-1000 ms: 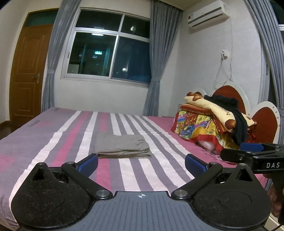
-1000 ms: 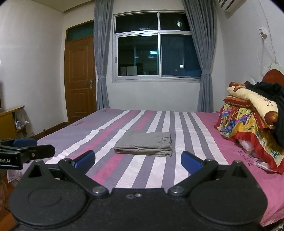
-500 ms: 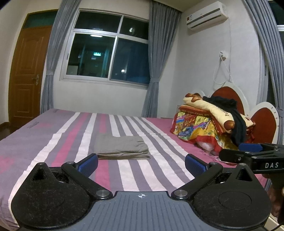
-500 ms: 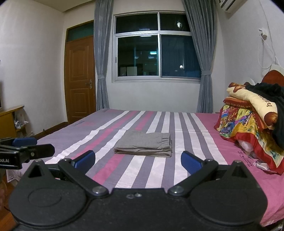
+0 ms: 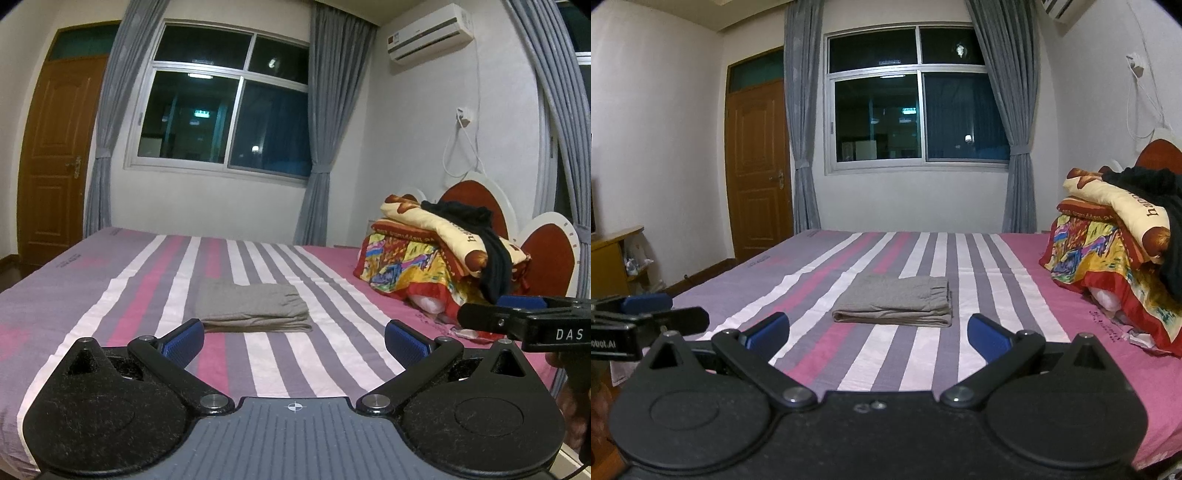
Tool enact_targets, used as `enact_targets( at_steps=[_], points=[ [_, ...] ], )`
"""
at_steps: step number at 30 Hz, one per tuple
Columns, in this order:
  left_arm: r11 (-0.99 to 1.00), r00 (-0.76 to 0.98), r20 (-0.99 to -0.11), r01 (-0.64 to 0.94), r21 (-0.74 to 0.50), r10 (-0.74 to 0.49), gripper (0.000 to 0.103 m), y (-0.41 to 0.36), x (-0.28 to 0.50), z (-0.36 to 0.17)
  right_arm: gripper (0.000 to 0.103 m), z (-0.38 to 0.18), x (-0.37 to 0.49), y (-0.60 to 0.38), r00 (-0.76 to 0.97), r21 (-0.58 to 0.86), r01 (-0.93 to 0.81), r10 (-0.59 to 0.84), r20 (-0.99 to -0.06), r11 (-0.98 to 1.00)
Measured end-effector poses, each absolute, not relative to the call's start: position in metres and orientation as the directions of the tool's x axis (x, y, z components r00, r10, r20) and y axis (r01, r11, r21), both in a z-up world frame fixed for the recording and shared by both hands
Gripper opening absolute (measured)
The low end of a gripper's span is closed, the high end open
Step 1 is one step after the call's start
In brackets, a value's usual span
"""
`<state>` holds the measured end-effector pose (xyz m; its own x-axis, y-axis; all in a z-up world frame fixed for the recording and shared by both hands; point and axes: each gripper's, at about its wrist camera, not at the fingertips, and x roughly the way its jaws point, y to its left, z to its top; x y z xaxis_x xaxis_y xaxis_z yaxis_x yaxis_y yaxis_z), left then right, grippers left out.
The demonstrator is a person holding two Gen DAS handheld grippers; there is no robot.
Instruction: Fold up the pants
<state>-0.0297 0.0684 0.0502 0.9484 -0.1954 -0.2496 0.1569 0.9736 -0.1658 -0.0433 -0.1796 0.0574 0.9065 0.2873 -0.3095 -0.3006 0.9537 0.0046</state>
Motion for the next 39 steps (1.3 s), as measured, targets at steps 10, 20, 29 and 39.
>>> enact_targets(
  at_steps=[10, 20, 29, 39],
  points=[
    [0.974, 0.949, -0.249, 0.158, -0.163, -0.195, 0.103, 0.0672, -0.0291, 0.0514, 0.103, 0.0581, -0.0444, -0.1783, 0.907, 0.006, -0.299, 0.286, -0.310, 0.954],
    [0.974, 0.949, -0.247, 0.160, -0.159, -0.196, 0.103, 0.0650, -0.0293, 0.0516, 0.103, 0.0577, -0.0447, -0.1766, 0.906, 0.005, -0.300, 0.287, -0.311, 0.954],
    [0.974, 0.949, -0.242, 0.168, -0.153, -0.202, 0.103, 0.0648, -0.0286, 0.0508, 0.103, 0.0567, -0.0447, -0.1769, 0.905, 0.003, -0.303, 0.288, -0.313, 0.953],
    [0.978, 0.957, -0.227, 0.154, -0.142, -0.183, 0.103, 0.0703, -0.0284, 0.0518, 0.103, 0.0565, -0.0451, -0.1750, 0.905, 0.000, -0.302, 0.286, -0.315, 0.953]
  ],
)
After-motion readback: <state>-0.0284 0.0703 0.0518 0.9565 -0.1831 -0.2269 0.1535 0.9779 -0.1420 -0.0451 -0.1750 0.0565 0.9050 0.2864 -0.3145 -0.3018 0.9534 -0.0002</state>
